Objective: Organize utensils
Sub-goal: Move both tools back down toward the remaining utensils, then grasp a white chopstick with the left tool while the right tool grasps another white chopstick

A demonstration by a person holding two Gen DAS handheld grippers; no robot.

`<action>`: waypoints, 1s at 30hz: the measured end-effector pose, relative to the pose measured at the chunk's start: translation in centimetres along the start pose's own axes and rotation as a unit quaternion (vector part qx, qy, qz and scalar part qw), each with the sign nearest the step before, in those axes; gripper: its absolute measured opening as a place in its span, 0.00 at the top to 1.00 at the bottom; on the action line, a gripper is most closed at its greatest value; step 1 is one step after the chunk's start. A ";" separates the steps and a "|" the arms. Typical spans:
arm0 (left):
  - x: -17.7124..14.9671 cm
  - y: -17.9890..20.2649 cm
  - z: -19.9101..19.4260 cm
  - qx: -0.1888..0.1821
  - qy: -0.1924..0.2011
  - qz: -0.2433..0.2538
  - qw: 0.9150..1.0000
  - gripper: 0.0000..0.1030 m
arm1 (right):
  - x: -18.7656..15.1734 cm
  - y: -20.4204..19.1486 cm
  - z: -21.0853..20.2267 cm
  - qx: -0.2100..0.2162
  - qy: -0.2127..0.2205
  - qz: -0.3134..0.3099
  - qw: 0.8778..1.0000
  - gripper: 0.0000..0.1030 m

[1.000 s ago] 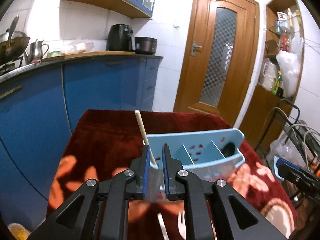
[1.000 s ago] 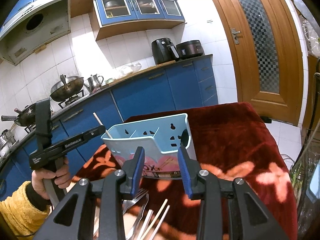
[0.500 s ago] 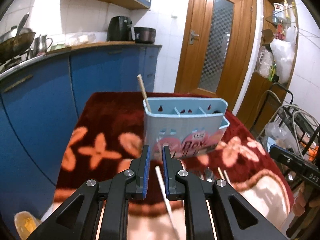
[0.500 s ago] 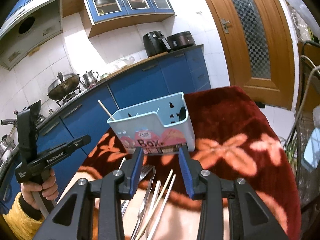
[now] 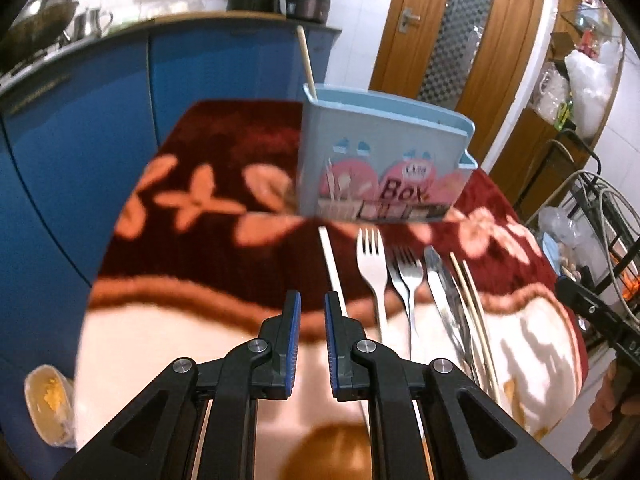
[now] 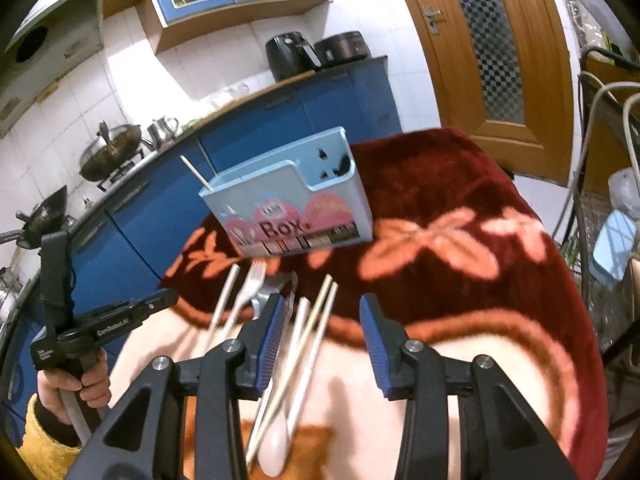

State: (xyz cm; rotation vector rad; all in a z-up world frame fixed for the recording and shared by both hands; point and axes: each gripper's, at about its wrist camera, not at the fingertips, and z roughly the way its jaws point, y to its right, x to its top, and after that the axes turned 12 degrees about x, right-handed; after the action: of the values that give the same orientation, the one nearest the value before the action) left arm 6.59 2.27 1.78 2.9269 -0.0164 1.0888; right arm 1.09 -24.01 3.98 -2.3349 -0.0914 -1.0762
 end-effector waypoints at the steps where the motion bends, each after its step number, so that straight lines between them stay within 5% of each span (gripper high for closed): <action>1: -0.1 0.2 0.3 -0.001 -0.006 0.002 1.000 0.89 | -0.2 0.3 0.2 -0.001 -0.005 0.003 1.000 0.59; 24: 3.0 3.7 6.5 0.005 -0.119 0.037 0.992 0.86 | -1.6 3.1 2.7 -0.002 -0.052 0.028 0.998 0.58; 30: 3.4 3.7 7.3 0.000 -0.120 0.028 0.992 0.86 | -1.4 3.1 2.6 -0.004 -0.055 0.027 0.998 0.58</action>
State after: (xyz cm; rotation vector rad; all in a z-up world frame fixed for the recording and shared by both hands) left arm 13.85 -1.58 -1.51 3.0553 -0.1037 0.7336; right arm 2.78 -25.07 0.16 -2.3890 -0.0643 -0.9235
